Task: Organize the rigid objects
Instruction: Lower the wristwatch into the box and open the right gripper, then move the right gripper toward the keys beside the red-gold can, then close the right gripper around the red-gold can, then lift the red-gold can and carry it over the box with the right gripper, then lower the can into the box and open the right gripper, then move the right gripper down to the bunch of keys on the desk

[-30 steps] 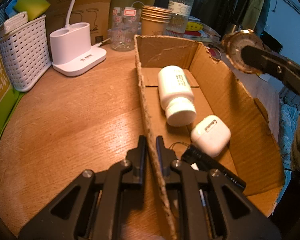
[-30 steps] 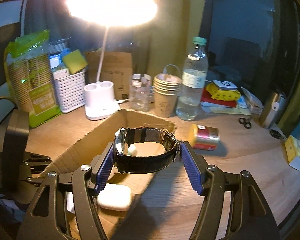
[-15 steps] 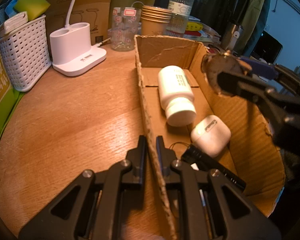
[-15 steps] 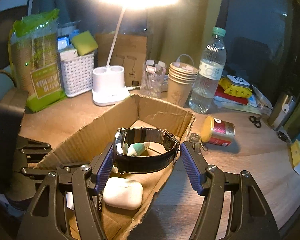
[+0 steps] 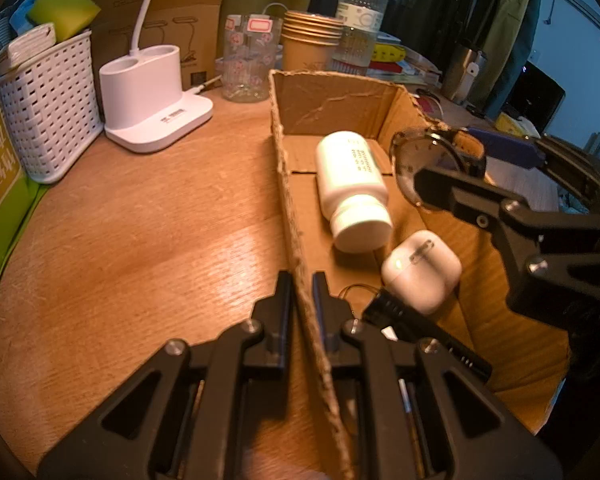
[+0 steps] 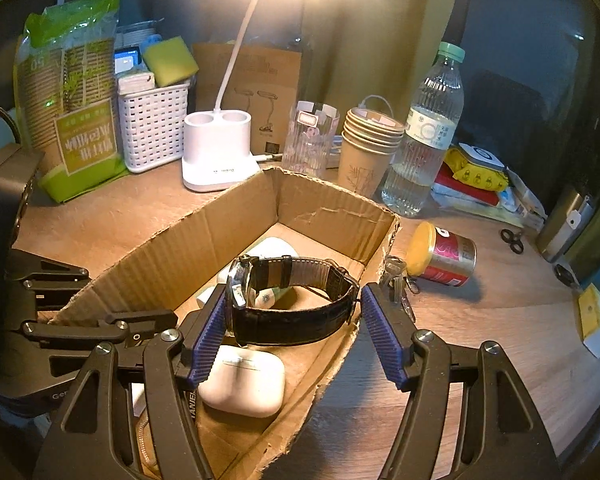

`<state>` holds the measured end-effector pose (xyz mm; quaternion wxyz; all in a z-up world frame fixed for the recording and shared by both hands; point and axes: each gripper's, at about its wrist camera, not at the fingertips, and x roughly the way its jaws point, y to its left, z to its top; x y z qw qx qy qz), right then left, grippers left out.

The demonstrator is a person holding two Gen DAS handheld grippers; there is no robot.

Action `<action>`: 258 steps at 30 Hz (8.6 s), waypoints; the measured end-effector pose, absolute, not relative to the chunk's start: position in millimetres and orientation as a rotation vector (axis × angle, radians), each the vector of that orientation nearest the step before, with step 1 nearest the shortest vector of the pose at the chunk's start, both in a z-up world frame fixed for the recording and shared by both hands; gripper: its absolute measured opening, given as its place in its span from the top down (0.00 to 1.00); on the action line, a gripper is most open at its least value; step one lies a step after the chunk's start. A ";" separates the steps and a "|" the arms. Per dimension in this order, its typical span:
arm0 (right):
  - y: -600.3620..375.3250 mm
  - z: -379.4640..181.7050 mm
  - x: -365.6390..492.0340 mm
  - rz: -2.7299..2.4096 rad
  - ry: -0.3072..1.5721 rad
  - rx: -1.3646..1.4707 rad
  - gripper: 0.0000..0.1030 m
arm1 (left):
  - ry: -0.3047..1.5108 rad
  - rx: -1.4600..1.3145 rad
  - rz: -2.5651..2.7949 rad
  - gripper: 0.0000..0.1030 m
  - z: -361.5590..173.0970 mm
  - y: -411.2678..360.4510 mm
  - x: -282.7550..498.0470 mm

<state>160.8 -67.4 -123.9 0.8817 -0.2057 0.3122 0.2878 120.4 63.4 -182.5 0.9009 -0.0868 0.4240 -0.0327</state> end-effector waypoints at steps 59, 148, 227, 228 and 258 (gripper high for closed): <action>-155.1 -125.0 232.6 0.412 0.678 -0.180 0.32 | 0.879 -0.182 -0.068 0.89 -182.4 64.5 120.8; -96.3 -80.5 218.7 0.535 0.544 -0.182 0.37 | 0.878 -0.182 -0.068 0.89 -182.6 64.8 120.5; -146.8 -115.0 263.7 0.412 0.646 -0.155 0.28 | 0.878 -0.182 -0.068 0.89 -182.6 65.2 120.3; -147.6 -117.4 265.7 0.410 0.652 -0.153 0.28 | 0.878 -0.182 -0.068 0.89 -182.6 65.3 120.3; -123.4 -175.7 315.0 0.577 0.885 -0.213 0.52 | 0.878 -0.181 -0.067 0.88 -182.7 65.2 120.3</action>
